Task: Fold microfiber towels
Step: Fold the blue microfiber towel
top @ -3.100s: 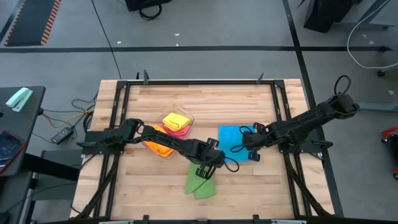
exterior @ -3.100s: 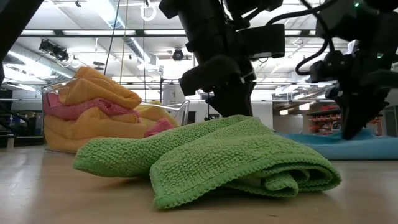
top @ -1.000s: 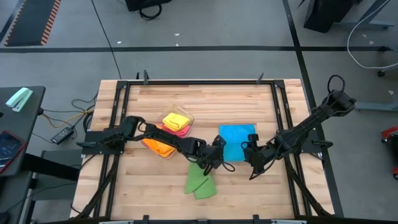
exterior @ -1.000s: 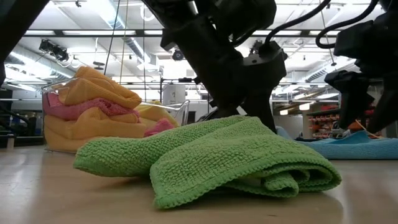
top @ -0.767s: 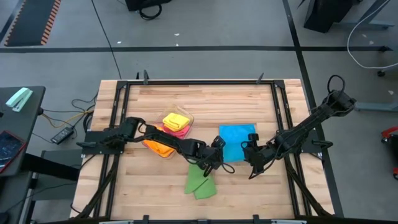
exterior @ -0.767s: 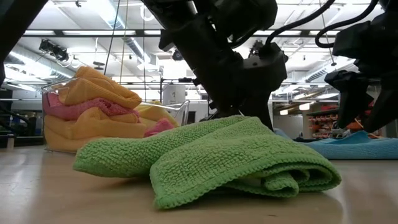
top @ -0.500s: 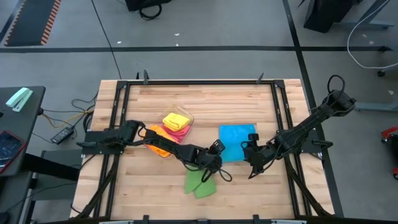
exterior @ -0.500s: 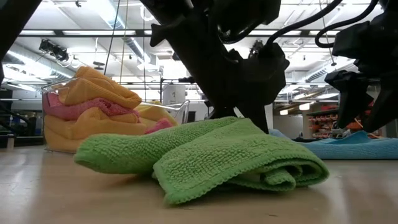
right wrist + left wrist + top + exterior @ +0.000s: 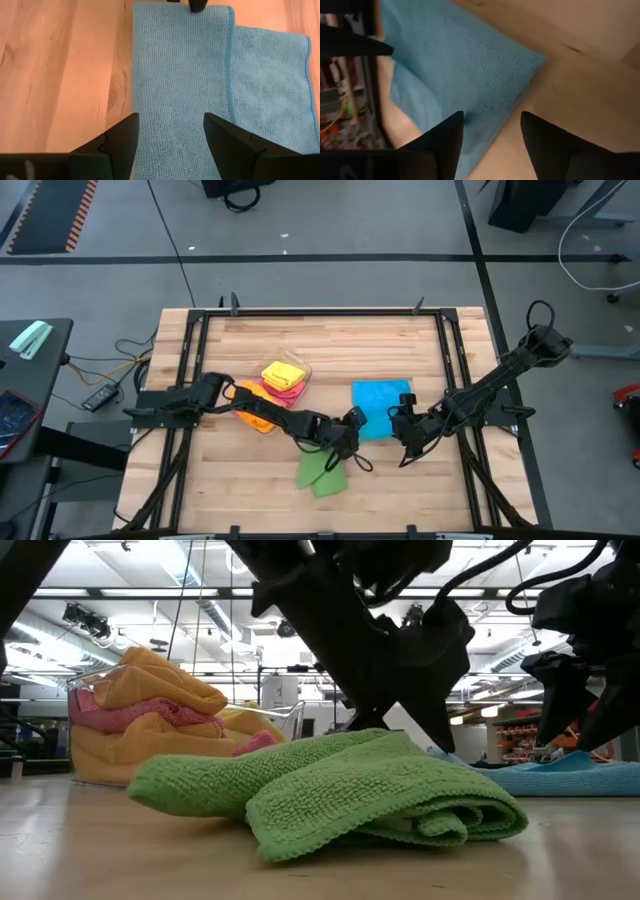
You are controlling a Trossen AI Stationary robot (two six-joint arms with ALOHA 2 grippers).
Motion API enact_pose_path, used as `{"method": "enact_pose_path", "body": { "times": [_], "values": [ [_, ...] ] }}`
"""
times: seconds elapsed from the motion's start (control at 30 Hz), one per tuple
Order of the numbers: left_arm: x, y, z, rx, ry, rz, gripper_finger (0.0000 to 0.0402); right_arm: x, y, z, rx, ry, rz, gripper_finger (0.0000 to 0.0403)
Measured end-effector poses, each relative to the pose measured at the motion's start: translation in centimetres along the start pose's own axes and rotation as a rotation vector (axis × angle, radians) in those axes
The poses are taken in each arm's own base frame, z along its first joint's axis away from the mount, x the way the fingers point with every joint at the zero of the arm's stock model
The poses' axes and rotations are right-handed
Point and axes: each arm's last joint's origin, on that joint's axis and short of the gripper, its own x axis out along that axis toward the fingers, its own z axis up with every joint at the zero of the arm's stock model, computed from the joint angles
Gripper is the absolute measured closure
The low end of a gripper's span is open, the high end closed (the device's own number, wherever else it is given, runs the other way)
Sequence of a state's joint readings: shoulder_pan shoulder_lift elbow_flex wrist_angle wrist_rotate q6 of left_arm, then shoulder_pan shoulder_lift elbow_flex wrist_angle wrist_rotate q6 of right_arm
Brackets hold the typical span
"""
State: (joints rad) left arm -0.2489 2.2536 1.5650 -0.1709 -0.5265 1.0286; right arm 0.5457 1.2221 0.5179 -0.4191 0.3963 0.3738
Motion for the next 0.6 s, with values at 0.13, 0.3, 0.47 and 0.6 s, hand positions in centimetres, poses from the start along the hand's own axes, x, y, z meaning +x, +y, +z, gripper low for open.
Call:
{"method": "enact_pose_path", "body": {
  "times": [0.13,0.3,0.47,0.6],
  "values": [
    [0.8,0.5,-1.1,-0.043,-0.039,-0.045,0.0188,0.0,0.0,0.0,0.002,-0.001,0.0,0.0172],
    [1.6,1.1,-2.5,-0.112,-0.072,-0.102,0.0208,0.0,0.0,0.0,0.003,-0.003,0.001,0.0172],
    [2.6,0.6,-3.0,-0.159,-0.081,-0.148,0.0235,0.0,0.1,0.2,-0.003,-0.02,0.011,0.0172],
    [2.9,0.4,-3.0,-0.175,-0.08,-0.15,0.0255,0.2,0.5,0.9,-0.045,-0.074,0.061,0.0172]
  ]
}}
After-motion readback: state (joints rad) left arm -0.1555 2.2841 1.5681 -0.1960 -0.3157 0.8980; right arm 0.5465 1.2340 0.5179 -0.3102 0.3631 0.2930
